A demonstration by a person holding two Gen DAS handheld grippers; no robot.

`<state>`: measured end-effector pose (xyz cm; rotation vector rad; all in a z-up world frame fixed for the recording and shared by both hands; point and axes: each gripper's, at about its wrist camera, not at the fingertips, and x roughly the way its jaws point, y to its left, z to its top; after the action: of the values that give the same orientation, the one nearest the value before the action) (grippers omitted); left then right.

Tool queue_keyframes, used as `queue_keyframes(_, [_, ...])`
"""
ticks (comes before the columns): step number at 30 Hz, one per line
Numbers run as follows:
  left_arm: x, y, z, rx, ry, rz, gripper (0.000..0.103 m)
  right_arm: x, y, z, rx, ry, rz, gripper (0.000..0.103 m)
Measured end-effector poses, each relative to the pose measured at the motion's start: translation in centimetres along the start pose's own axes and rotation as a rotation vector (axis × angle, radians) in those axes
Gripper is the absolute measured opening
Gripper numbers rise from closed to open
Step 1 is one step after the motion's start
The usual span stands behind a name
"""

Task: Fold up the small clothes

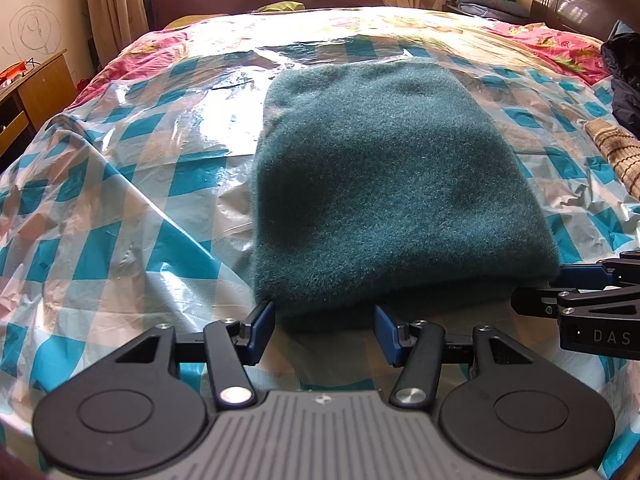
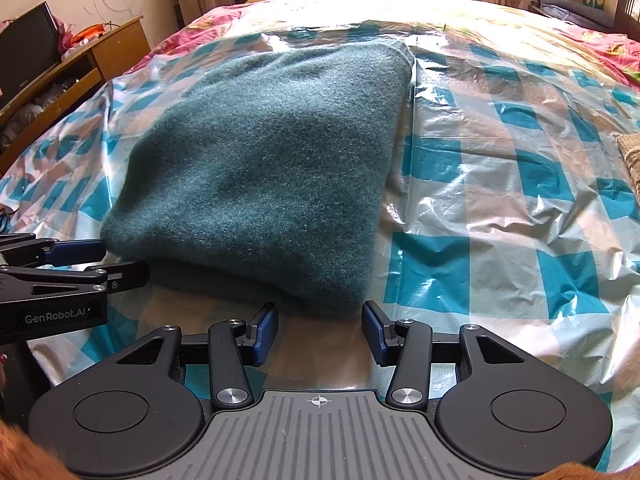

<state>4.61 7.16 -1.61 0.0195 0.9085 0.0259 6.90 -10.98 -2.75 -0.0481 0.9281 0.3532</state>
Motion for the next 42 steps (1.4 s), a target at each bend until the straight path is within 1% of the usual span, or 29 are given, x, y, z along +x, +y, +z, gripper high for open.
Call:
queue_keyframes(9, [0.2,0.0,0.0,-0.002,0.004,0.0,0.059,0.6,-0.4,0.4,0.0,-0.004,-0.022,0.046])
queue_keyframes(26, [0.4,-0.3,-0.2,0.009,0.019,0.0,0.059,0.7,-1.2,0.5,0.029,-0.019,-0.016,0.046])
queue_keyframes(31, [0.6,-0.5,0.0,0.01,0.026,-0.003,0.059,0.8,-2.1,0.7,0.062,-0.02,-0.007,0.046])
queue_keyframes(34, [0.4,-0.4,-0.1,0.008,0.022,-0.017,0.059,0.8,-2.4,0.6,0.074,-0.029,-0.01,0.047])
queue_keyframes(36, [0.4,-0.5,-0.2,0.017,0.025,-0.014,0.059,0.8,-2.8,0.7,0.088,-0.034,-0.016,0.05])
queue_keyframes(38, [0.2,-0.4,-0.3,0.019,0.026,-0.014,0.059,0.8,-3.4,0.8,0.106,-0.032,-0.012,0.05])
queue_keyframes(42, [-1.4,-0.3,-0.1,0.016,0.006,-0.04,0.059,0.1,-3.3,0.3,0.075,-0.046,-0.016,0.051])
